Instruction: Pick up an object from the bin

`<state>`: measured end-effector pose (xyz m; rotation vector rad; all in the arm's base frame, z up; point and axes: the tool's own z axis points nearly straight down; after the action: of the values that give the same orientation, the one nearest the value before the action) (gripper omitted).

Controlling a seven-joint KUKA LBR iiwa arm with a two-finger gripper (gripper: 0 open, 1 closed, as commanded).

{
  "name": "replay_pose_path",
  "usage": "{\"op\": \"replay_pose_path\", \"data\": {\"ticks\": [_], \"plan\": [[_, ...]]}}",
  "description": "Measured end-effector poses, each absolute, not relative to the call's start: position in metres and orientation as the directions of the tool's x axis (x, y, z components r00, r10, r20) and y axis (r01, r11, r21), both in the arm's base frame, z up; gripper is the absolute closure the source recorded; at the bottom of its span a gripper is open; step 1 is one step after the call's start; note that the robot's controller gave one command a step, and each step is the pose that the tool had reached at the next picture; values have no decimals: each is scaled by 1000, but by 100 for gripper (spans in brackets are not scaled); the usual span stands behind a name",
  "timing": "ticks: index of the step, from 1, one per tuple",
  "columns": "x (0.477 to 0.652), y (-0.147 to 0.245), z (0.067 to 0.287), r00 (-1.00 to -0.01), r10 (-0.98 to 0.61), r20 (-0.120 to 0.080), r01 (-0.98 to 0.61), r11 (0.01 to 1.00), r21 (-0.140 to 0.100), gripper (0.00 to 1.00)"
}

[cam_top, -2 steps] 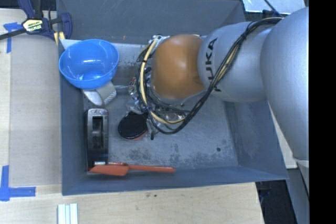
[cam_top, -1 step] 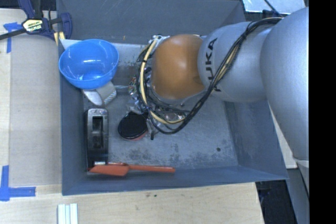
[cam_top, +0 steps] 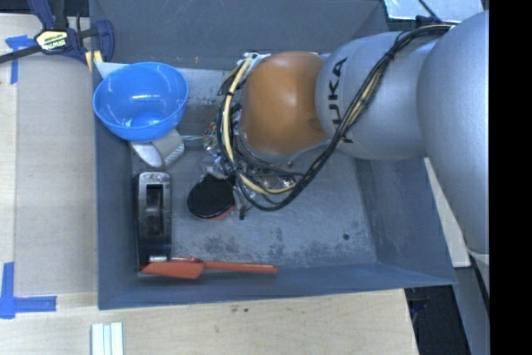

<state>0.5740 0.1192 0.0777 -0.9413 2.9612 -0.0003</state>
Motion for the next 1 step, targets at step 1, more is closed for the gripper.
{"op": "replay_pose_path", "data": {"ticks": [1], "plan": [[574, 119, 85, -817, -576, -35, -576, 818, -11, 100]]}}
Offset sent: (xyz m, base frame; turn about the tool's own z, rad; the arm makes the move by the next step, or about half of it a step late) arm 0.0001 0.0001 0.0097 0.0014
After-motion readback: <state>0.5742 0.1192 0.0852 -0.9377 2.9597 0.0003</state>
